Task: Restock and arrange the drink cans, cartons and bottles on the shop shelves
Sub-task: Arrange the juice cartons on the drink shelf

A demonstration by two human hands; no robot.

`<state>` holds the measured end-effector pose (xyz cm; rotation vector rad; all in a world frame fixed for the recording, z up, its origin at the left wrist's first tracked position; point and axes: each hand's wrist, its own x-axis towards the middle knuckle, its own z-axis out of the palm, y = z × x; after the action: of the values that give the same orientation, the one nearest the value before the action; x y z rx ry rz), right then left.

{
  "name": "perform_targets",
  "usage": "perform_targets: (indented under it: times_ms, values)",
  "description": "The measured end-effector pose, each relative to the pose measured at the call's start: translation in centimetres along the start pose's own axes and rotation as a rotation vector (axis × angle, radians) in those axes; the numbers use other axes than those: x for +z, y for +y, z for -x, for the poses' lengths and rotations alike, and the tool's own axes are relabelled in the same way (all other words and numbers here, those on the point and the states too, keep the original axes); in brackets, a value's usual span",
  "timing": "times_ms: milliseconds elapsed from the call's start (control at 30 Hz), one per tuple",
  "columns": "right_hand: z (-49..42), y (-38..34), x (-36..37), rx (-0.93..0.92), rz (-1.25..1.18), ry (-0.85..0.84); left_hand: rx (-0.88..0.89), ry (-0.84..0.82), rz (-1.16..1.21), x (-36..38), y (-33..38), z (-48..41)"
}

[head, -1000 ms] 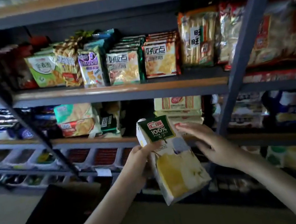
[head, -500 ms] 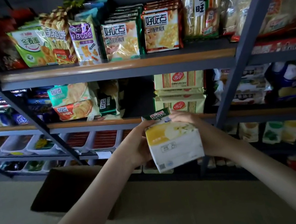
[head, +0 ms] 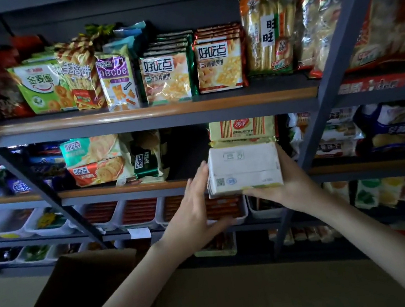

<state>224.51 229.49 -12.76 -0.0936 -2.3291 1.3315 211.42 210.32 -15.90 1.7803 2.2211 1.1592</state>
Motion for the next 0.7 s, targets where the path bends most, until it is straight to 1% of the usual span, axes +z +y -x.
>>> perform_targets:
  times_ms: [33,67,133,167,267,400,533,600,700]
  values:
    - [0.3,-0.3,0.4,0.042,0.002,0.011,0.023,0.054,0.019,0.4,0.0,-0.5]
    - [0.4,0.1,0.8,0.039,-0.012,0.018,0.027,0.099,0.059,0.6,-0.2,-1.1]
    - [0.3,0.5,1.2,0.079,-0.037,-0.006,0.033,0.156,0.127,0.5,-0.2,-1.9]
    - [0.3,0.5,1.2,0.095,-0.012,-0.009,0.035,0.164,0.145,0.5,-0.3,-1.9]
    - [0.0,0.1,1.3,0.177,-0.061,-0.051,0.018,0.139,0.205,0.7,-0.3,-1.4]
    - [0.0,-0.1,1.4,0.222,-0.096,-0.063,-0.106,0.134,0.365,0.7,0.3,-1.4]
    - [-0.1,-1.0,1.9,0.239,-0.128,0.006,-0.166,0.158,0.402,0.5,0.5,-1.4]
    - [-0.2,-1.4,2.1,0.226,-0.111,0.026,-0.222,0.169,0.537,0.6,0.8,-1.3]
    - [0.0,-1.3,2.0,0.166,-0.115,-0.029,-0.355,0.175,0.870,0.8,1.2,-1.4]
